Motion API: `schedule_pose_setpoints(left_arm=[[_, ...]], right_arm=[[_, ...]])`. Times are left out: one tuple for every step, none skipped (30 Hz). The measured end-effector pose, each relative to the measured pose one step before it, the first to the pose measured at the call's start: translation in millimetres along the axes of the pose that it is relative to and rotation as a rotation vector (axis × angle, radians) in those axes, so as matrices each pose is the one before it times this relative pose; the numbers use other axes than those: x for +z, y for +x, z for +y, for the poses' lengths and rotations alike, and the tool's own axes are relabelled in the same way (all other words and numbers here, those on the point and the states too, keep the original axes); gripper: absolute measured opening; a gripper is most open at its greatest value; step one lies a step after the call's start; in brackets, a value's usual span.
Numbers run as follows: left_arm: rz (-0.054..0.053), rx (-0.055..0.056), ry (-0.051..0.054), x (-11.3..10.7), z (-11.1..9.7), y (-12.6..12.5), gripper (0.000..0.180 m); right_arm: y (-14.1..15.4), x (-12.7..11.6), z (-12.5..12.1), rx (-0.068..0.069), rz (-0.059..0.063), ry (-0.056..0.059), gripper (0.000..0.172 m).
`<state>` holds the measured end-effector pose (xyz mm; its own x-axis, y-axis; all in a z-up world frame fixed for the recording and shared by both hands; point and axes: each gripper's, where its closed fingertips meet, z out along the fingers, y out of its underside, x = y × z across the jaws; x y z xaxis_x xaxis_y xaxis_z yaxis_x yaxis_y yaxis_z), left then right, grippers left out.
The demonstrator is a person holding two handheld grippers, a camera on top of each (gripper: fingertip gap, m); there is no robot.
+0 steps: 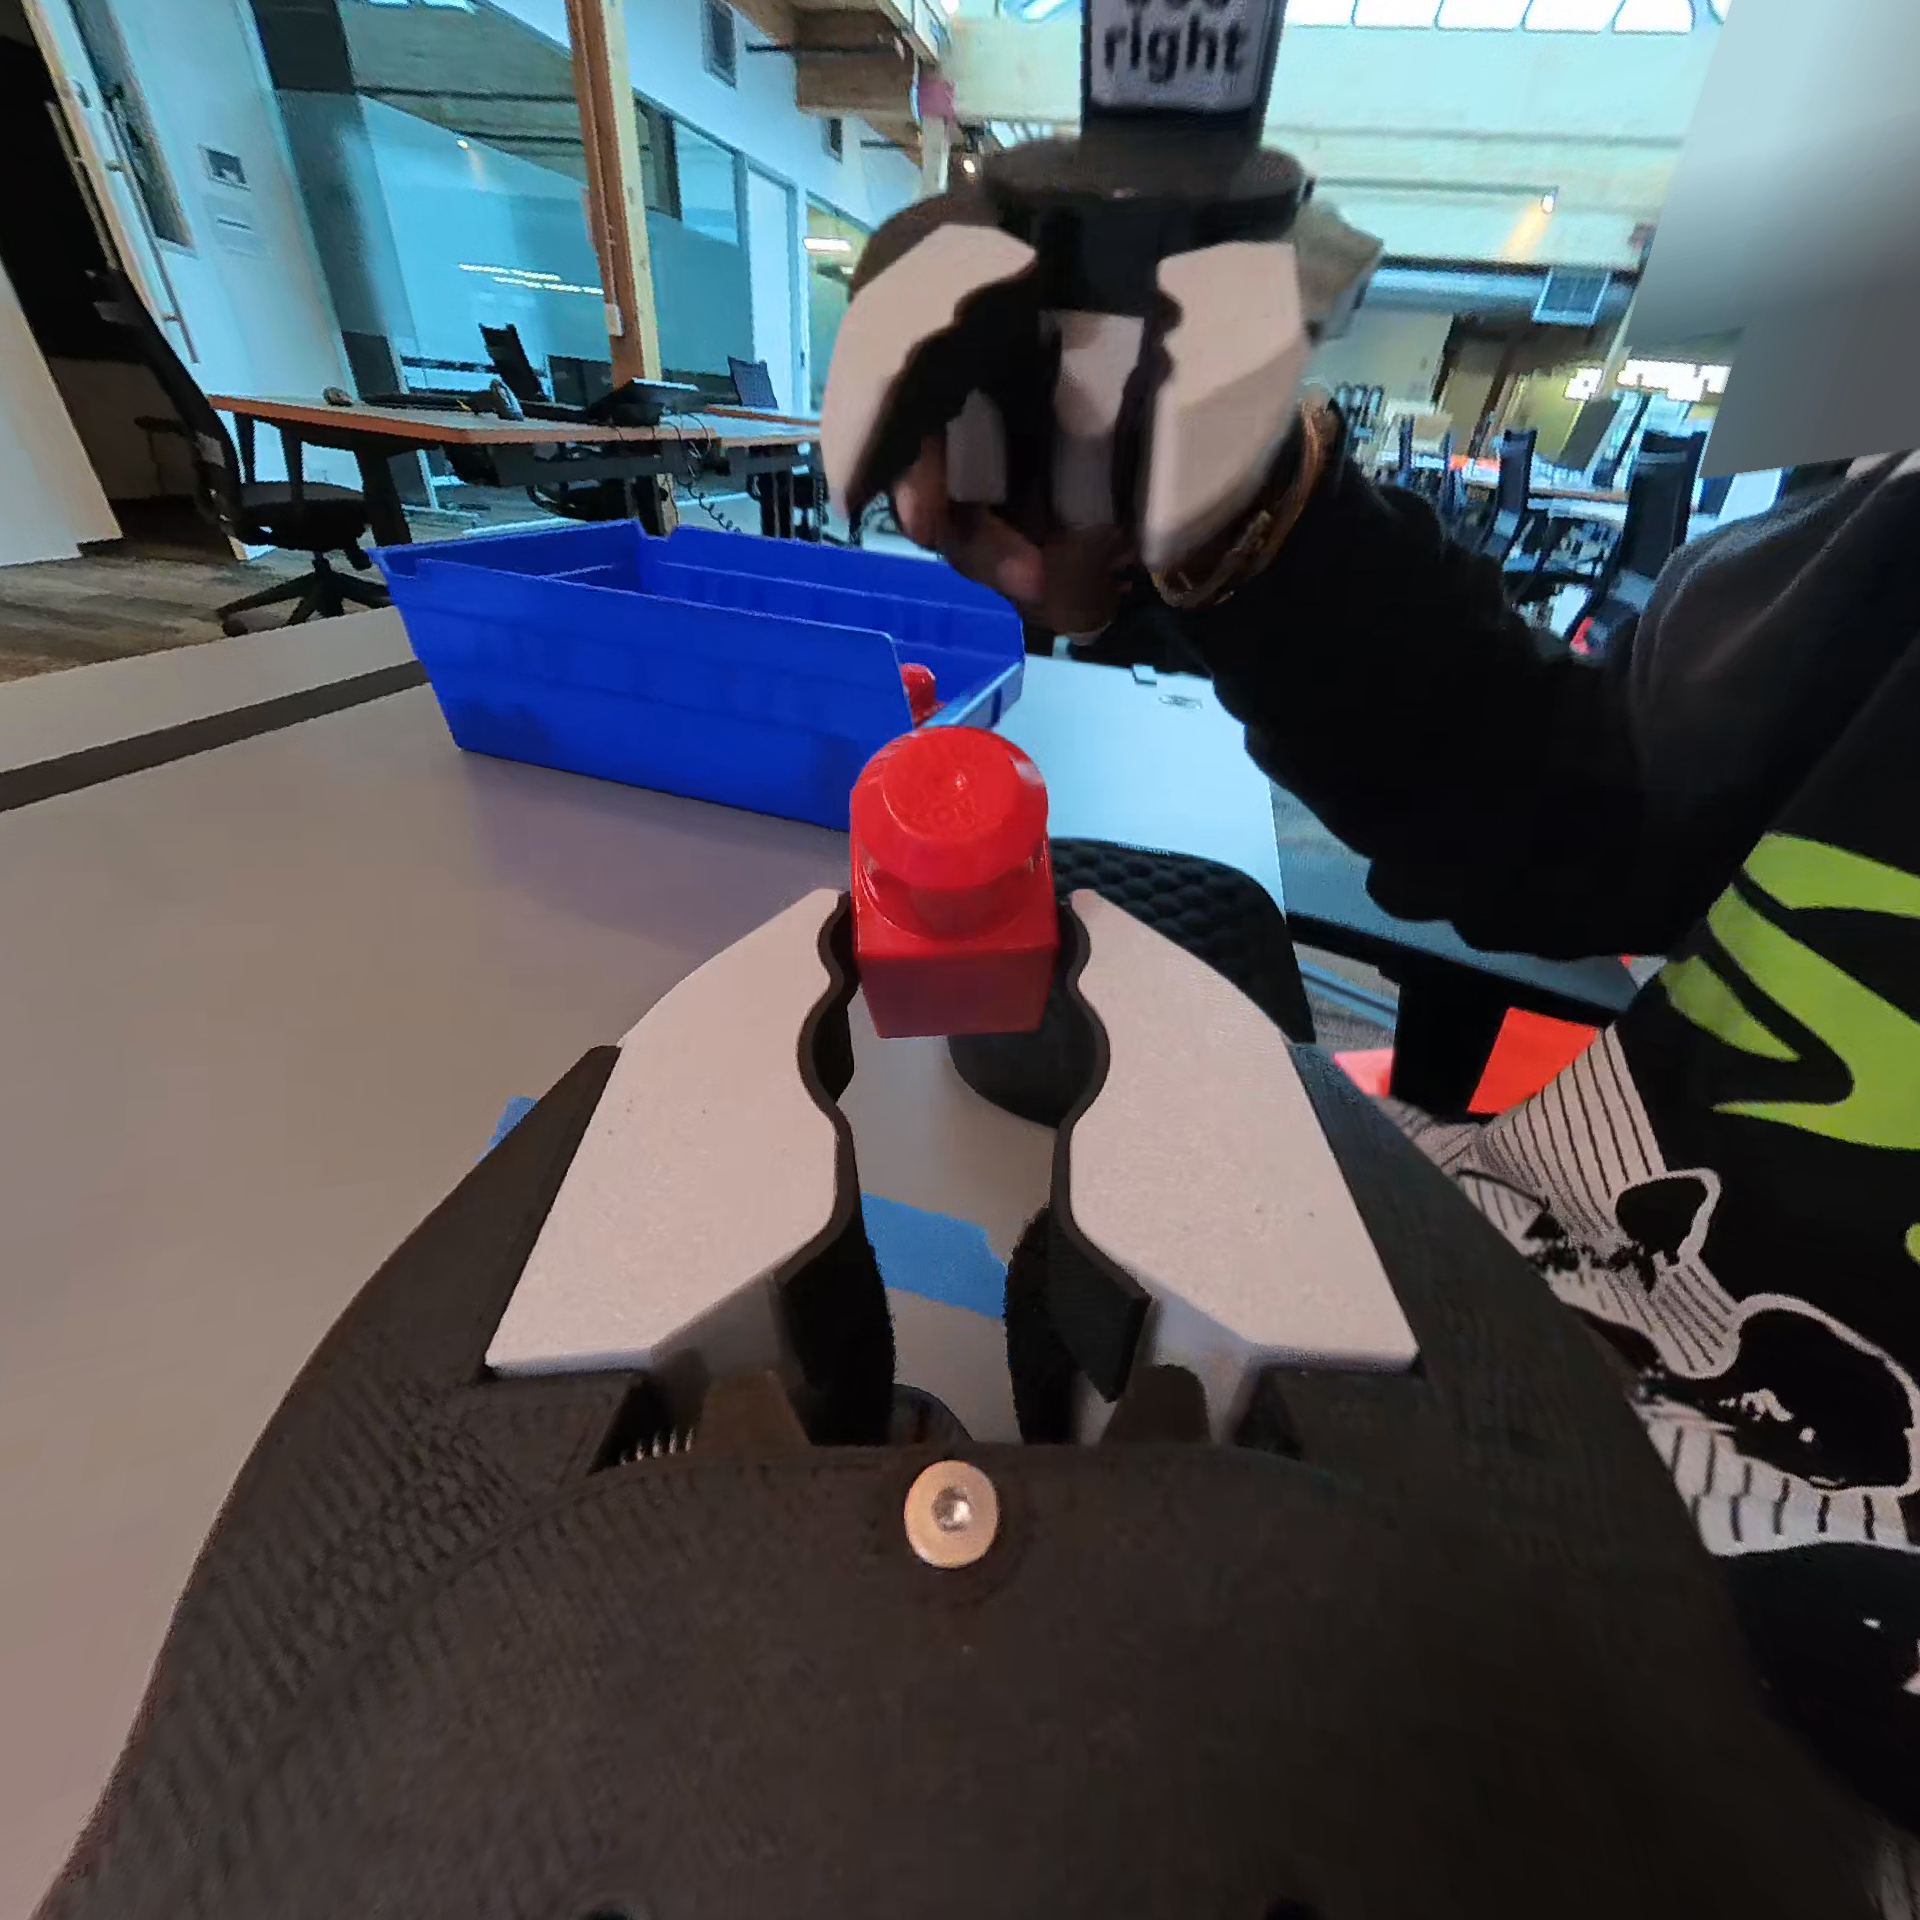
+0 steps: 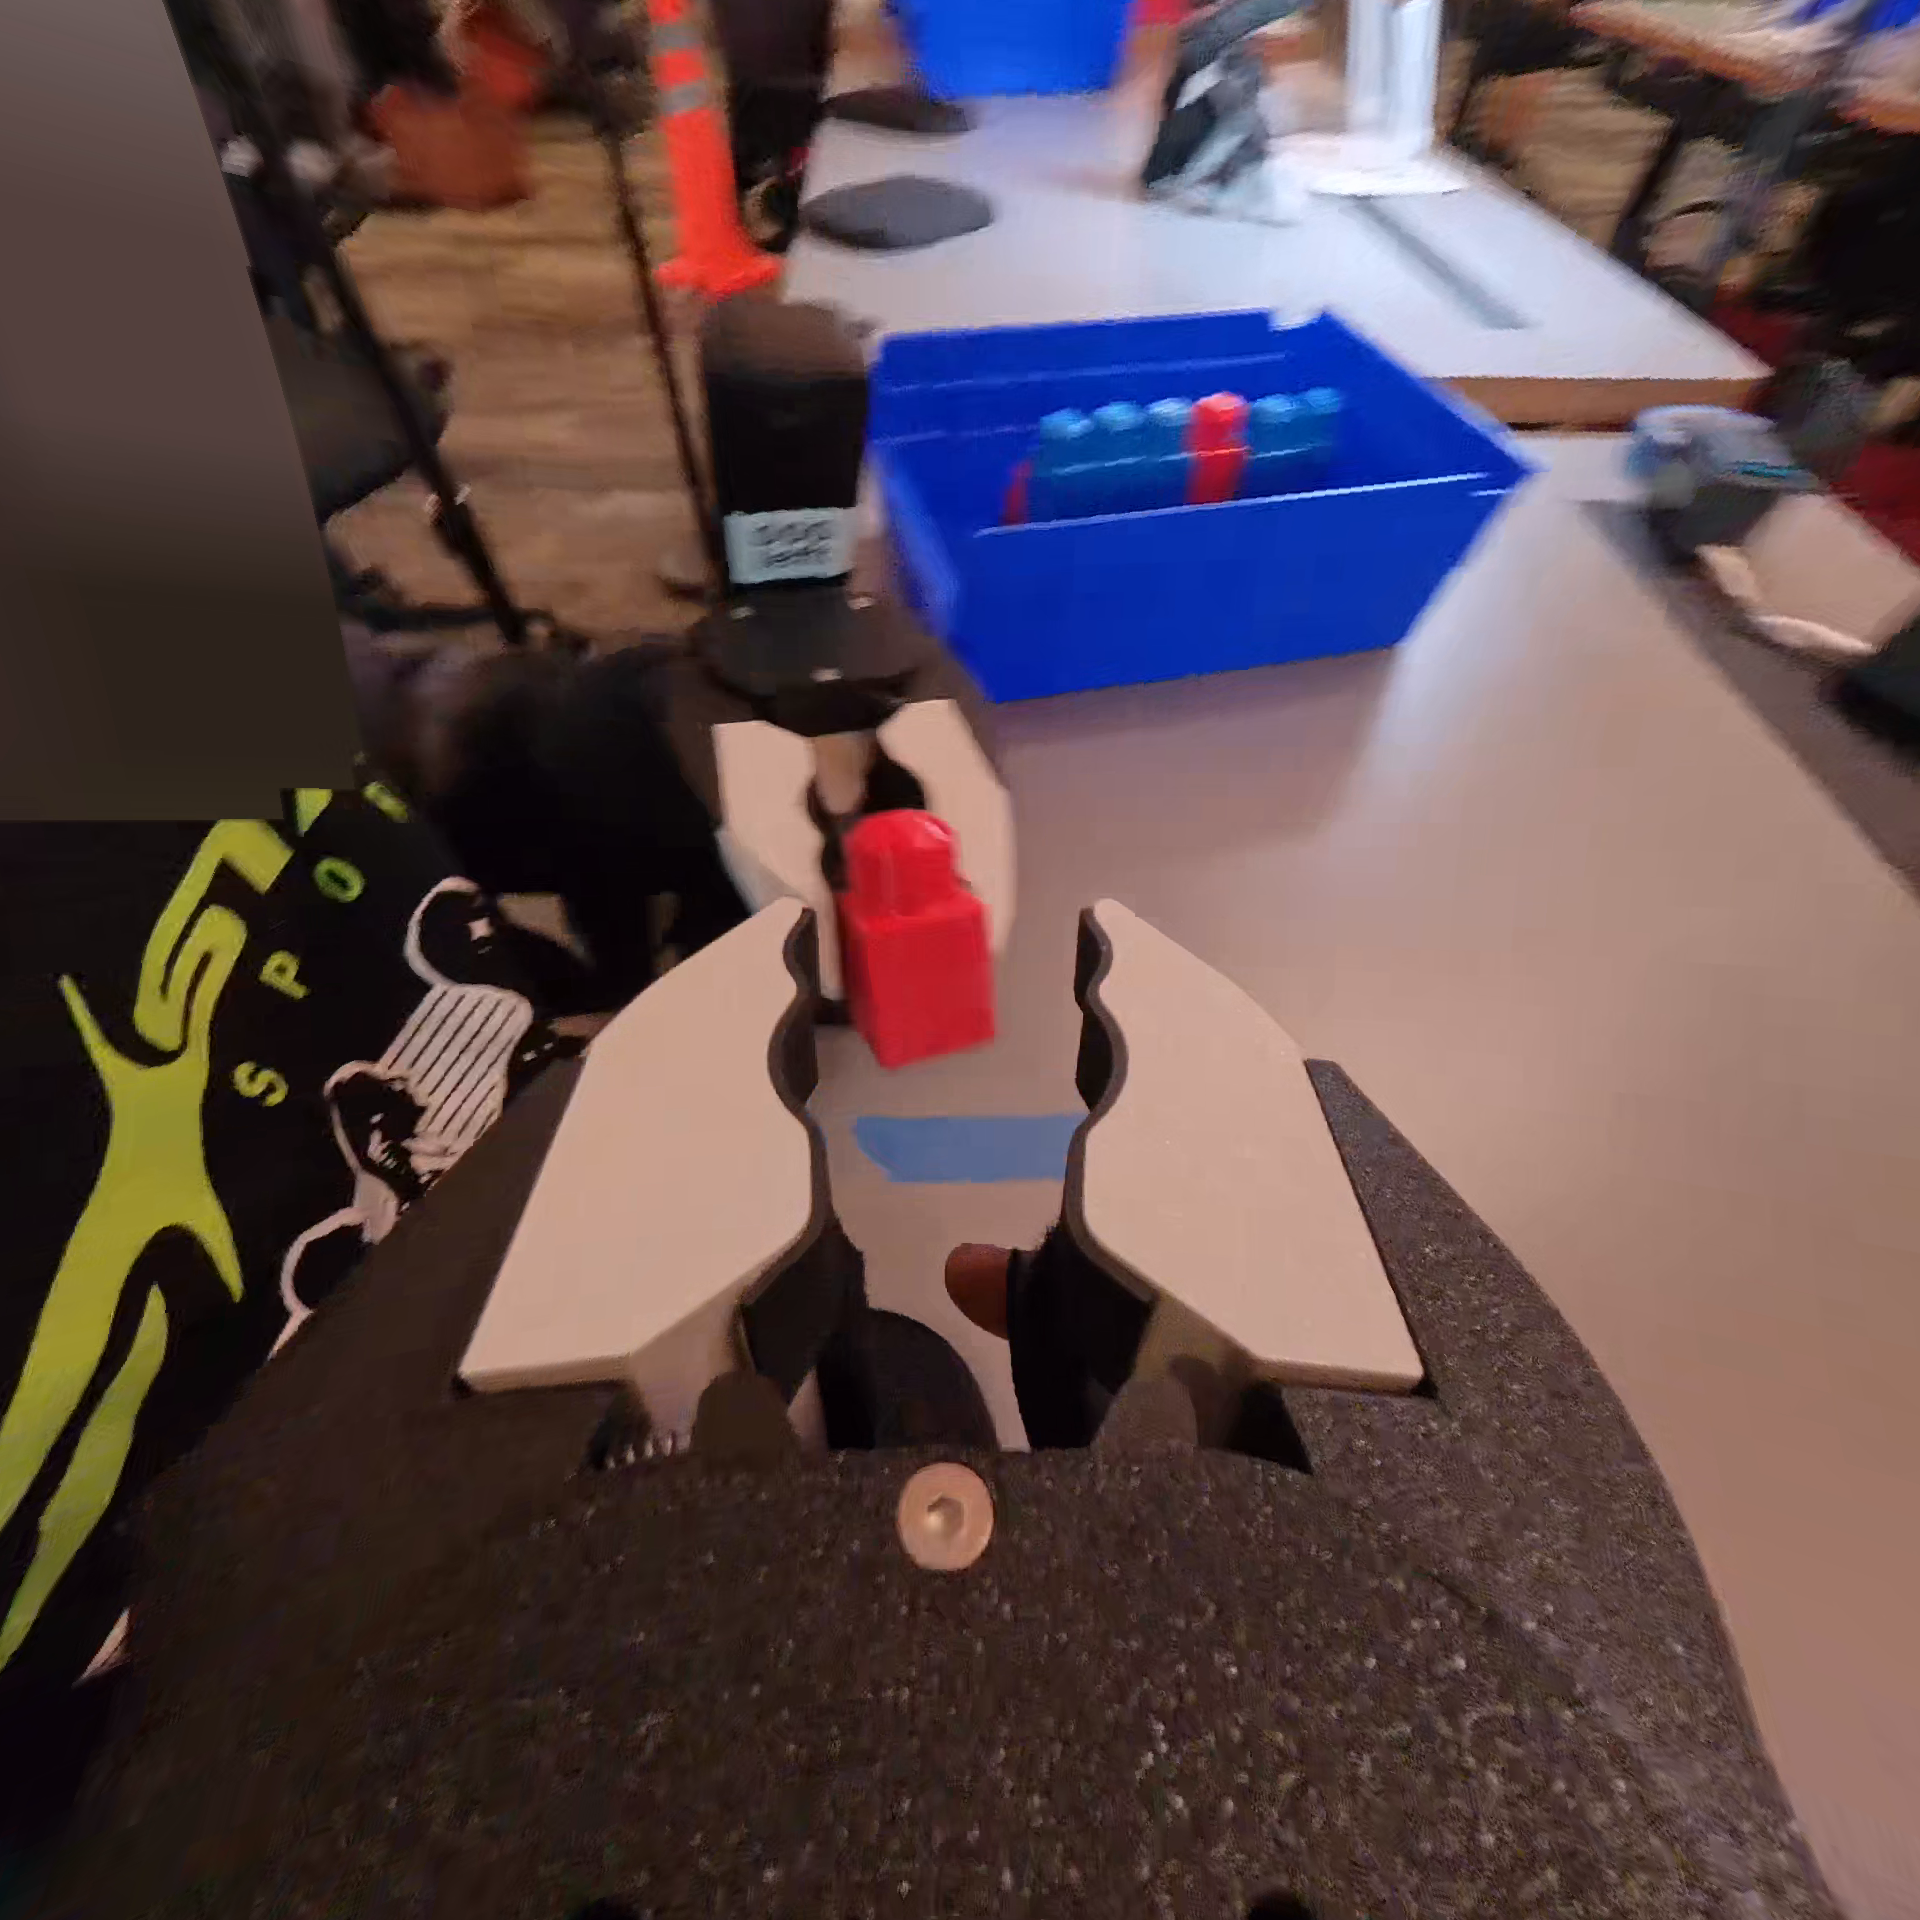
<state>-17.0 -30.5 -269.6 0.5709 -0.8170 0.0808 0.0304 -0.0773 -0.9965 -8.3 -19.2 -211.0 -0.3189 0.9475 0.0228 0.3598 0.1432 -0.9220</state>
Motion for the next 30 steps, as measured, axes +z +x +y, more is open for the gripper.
schedule_pose_setpoints(left_arm=[[0.0053,0.0166,-0.0140,1.26,1.88,2.17,0.036],[0.0044,0.0155,-0.0121,0.95,1.56,1.93,0.036],[0.0046,0.0141,-0.0103,0.90,1.27,1.79,0.036],[0.0056,0.0122,-0.0092,0.80,1.18,1.80,0.036],[0.0070,0.0096,-0.0088,0.68,1.19,1.68,0.036],[0.0081,0.0076,-0.0085,0.70,1.02,1.59,0.036],[0.0067,0.0058,-0.0070,0.58,1.02,1.38,0.036],[0.0053,0.0043,-0.0050,0.35,0.59,0.95,0.036],[0.0039,0.0028,-0.0057,0.37,0.87,0.79,0.036],[-0.0028,-0.0012,0.0020,0.01,-0.34,-0.47,0.036],[-0.0056,-0.0037,0.0120,-0.97,-1.79,-1.00,0.036],[-0.0048,-0.0080,0.0200,-1.86,-2.34,-1.42,0.037],[0.0046,-0.0121,0.0214,-1.90,-2.60,-0.49,0.040],[0.0050,-0.0134,0.0172,-1.63,-2.18,-0.67,0.044],[0.0027,-0.0127,0.0114,-0.98,-1.52,-0.80,0.047],[0.0035,-0.0095,0.0064,-0.57,-0.89,-0.44,0.047],[0.0028,-0.0043,0.0040,-0.24,-0.46,-0.01,0.047],[0.0010,0.0010,0.0040,-0.40,-0.61,0.24,0.046],[-0.0040,0.0032,0.0069,-0.77,-0.87,-0.22,0.042],[0.0018,0.0011,0.0111,-0.93,-1.35,0.27,0.037],[0.0142,-0.0009,0.0054,-0.83,-0.73,1.76,0.036],[0.0113,-0.0028,-0.0051,0.19,0.85,1.29,0.036],[0.0061,-0.0004,-0.0150,1.16,1.99,0.74,0.036],[0.0059,0.0053,-0.0205,1.68,2.73,1.28,0.036],[0.0078,0.0084,-0.0255,2.10,3.30,1.71,0.036],[0.0104,0.0094,-0.0293,2.35,3.77,2.23,0.036],[0.0166,0.0125,-0.0295,2.35,3.87,3.19,0.036],[0.0116,0.0146,-0.0263,2.07,3.16,2.72,0.036],[0.0042,0.0144,-0.0220,1.93,2.62,1.82,0.036],[0.0025,0.0118,-0.0174,1.49,2.14,1.38,0.036]], right_arm=[[-10.61,12.18,3.20,-0.0289,-0.0429,-0.0379,0.047],[-6.67,10.36,3.38,-0.0246,-0.0307,-0.0396,0.046],[-2.90,8.44,2.63,-0.0201,-0.0135,-0.0337,0.045],[-0.57,6.88,2.67,-0.0162,-0.0048,-0.0308,0.044],[0.10,5.42,3.20,-0.0119,-0.0039,-0.0312,0.043],[0.05,4.32,2.38,-0.0073,-0.0058,-0.0221,0.041],[-0.87,3.36,1.74,-0.0041,-0.0104,-0.0137,0.037],[-1.62,2.19,1.22,-0.0023,-0.0139,-0.0055,0.031],[-0.20,0.73,0.89,-0.0001,-0.0033,0.0027,0.028],[0.41,-0.75,0.34,0.0020,0.0006,0.0105,0.028],[1.02,-1.67,-0.90,0.0081,0.0068,0.0255,0.028],[2.01,-2.31,-3.95,0.0216,0.0141,0.0555,0.028],[2.60,-3.04,-7.51,0.0368,0.0165,0.0881,0.028],[2.40,-3.09,-8.33,0.0450,0.0113,0.0994,0.028],[2.33,-2.50,-7.37,0.0426,0.0105,0.0967,0.028],[0.94,-1.30,-4.85,0.0288,0.0051,0.0811,0.028],[0.61,-0.52,-1.91,0.0146,0.0077,0.0596,0.028],[0.51,0.21,-0.12,0.0053,0.0107,0.0441,0.028],[-0.30,0.09,0.39,0.0052,0.0056,0.0346,0.028],[-2.36,-0.73,-0.61,0.0127,-0.0092,0.0313,0.028],[-1.14,-1.57,-0.10,0.0136,-0.0031,0.0157,0.028],[-0.53,-2.61,1.66,0.0041,-0.0017,-0.0070,0.028],[0.03,-3.47,2.98,-0.0036,0.0005,-0.0270,0.028],[-0.31,-4.06,3.86,-0.0092,-0.0011,-0.0433,0.028],[-1.06,-4.09,4.55,-0.0146,-0.0025,-0.0560,0.028],[-1.47,-3.55,4.79,-0.0218,0.0001,-0.0613,0.028],[-2.34,-2.66,4.69,-0.0286,-0.0003,-0.0613,0.029],[-2.75,-1.97,4.25,-0.0329,-0.0016,-0.0572,0.031],[-1.89,-1.39,3.45,-0.0308,0.0016,-0.0485,0.032],[-1.79,-0.86,2.95,-0.0247,-0.0020,-0.0416,0.032]])
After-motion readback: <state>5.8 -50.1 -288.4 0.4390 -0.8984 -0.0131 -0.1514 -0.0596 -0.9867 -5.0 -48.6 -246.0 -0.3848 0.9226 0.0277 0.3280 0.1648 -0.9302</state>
